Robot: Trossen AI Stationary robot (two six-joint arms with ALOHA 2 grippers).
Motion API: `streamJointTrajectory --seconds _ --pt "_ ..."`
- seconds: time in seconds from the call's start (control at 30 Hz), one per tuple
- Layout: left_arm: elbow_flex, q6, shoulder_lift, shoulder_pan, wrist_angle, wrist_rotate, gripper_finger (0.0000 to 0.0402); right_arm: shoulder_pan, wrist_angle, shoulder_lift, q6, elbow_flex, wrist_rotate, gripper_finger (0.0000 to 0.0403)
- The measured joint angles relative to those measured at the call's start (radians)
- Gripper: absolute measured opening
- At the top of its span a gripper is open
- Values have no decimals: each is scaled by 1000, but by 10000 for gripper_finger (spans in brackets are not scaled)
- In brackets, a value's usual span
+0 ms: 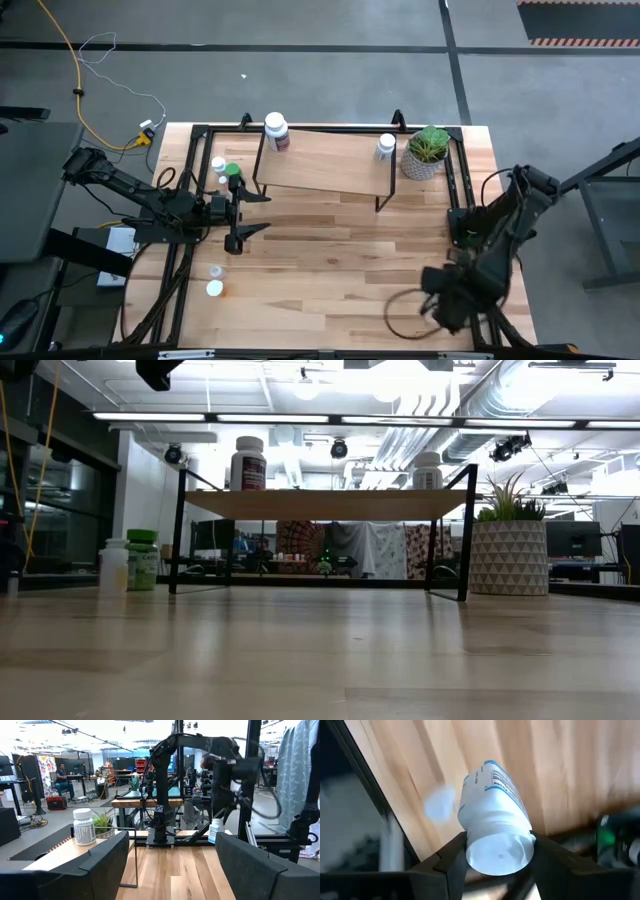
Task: Pick and place medicine bottles onto shelf by color
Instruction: Put the white medicine bottle on the shelf
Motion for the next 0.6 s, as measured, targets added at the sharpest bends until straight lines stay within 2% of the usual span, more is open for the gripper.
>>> streamJointTrajectory --seconds 0.1,0.3,0.47,0.6 --pt "0 0 0 0 0 0 286 -94 52 -1 -71 78 81 169" --pt "0 0 0 0 0 0 286 -298 184 0 -356 286 190 169" --pt "0 0 0 0 0 0 286 -460 164 4 -576 467 346 170" --pt "0 0 0 0 0 0 286 -607 94 3 -687 543 388 170"
